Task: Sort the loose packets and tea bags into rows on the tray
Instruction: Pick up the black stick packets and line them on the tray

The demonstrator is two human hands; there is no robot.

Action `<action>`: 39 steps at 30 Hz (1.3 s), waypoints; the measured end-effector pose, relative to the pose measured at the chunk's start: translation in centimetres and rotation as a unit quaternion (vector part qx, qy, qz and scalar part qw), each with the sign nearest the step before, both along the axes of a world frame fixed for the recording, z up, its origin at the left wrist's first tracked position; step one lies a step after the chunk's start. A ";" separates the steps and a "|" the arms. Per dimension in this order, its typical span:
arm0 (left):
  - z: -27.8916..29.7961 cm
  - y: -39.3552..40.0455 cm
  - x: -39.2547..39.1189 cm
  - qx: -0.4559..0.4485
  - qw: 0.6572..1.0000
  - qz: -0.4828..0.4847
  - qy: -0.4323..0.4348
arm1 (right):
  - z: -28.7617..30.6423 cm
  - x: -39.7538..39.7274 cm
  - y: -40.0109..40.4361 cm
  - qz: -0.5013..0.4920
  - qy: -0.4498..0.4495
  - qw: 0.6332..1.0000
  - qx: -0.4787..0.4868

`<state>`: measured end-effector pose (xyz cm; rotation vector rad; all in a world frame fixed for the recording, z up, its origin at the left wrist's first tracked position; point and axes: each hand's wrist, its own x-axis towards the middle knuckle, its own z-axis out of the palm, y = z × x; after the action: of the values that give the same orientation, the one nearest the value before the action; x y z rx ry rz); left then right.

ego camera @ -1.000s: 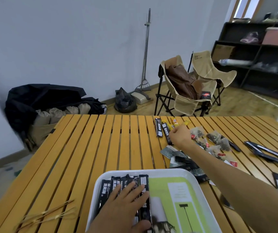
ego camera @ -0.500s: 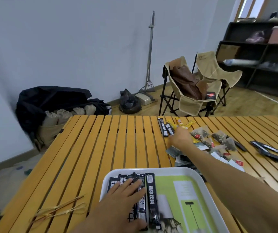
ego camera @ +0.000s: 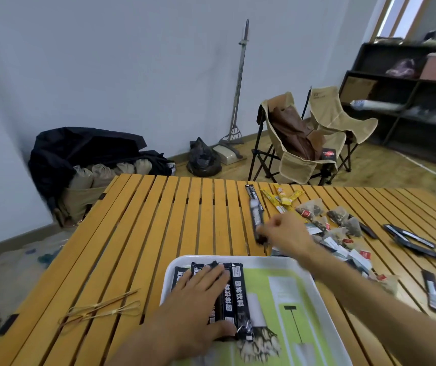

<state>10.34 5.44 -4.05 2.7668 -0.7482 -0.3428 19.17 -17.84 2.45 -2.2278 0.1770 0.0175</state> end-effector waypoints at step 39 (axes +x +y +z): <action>0.6 -1.6 0.0 0.144 0.988 -0.044 -0.024 | -5.8 16.6 -1.2 -0.085 0.019 0.981 -0.175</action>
<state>10.32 3.88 -3.48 3.0262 -0.9001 -0.4355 35.77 -19.08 -3.33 -2.5550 0.4171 -0.0696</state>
